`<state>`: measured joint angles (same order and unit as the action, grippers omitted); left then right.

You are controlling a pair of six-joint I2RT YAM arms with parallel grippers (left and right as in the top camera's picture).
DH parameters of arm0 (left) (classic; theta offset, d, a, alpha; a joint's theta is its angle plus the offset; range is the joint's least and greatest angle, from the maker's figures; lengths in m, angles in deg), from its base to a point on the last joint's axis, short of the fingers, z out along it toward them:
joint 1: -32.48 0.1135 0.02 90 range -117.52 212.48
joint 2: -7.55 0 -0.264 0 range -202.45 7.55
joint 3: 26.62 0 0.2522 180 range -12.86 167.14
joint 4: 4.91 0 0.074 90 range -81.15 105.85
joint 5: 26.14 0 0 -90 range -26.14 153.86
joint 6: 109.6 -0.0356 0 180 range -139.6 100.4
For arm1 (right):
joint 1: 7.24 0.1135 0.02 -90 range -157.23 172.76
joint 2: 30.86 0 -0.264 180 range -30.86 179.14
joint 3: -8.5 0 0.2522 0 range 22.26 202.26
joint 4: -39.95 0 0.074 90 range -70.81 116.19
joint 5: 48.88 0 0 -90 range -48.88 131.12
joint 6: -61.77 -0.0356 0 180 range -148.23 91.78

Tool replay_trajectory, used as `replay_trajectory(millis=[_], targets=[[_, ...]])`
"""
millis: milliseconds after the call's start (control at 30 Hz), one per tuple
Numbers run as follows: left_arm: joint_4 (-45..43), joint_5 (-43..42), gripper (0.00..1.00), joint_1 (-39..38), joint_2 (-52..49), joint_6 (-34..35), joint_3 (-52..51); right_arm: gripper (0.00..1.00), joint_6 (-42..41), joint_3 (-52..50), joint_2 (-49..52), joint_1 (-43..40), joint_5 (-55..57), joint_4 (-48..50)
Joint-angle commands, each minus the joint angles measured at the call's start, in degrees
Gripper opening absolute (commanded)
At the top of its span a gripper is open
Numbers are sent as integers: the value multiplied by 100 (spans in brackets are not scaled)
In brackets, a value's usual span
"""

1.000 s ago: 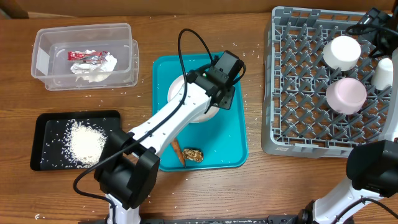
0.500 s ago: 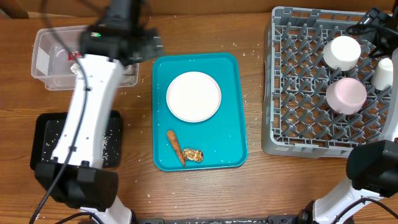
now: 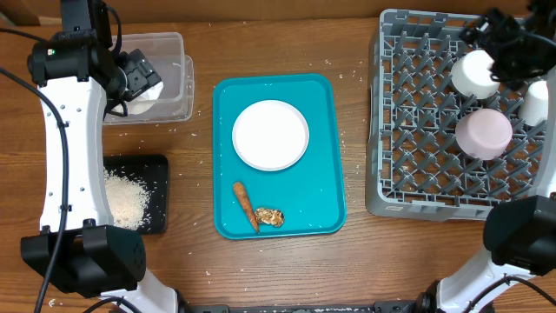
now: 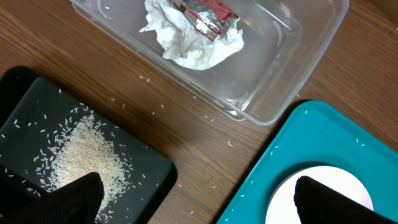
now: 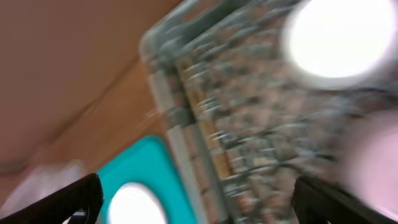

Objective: Sort waste into correct bins and load items into the dishwasher

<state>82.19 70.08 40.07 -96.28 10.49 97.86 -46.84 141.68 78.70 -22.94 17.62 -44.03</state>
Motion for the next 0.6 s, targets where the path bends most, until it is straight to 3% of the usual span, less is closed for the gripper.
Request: replay_trajectory(millis=[0, 133, 300, 567], targets=[[-24, -28, 100, 11, 33, 83, 28, 100, 1097, 57, 13, 870, -1008, -129], [-44, -28, 100, 11, 33, 81, 28, 100, 1270, 55, 262, 2315, 1443, -769], [-44, -28, 100, 11, 33, 79, 28, 100, 1290, 55, 748, 3486, 2616, -704], [-48, -28, 100, 11, 33, 79, 28, 100, 1274, 55, 1696, 3912, 2330, -505]])
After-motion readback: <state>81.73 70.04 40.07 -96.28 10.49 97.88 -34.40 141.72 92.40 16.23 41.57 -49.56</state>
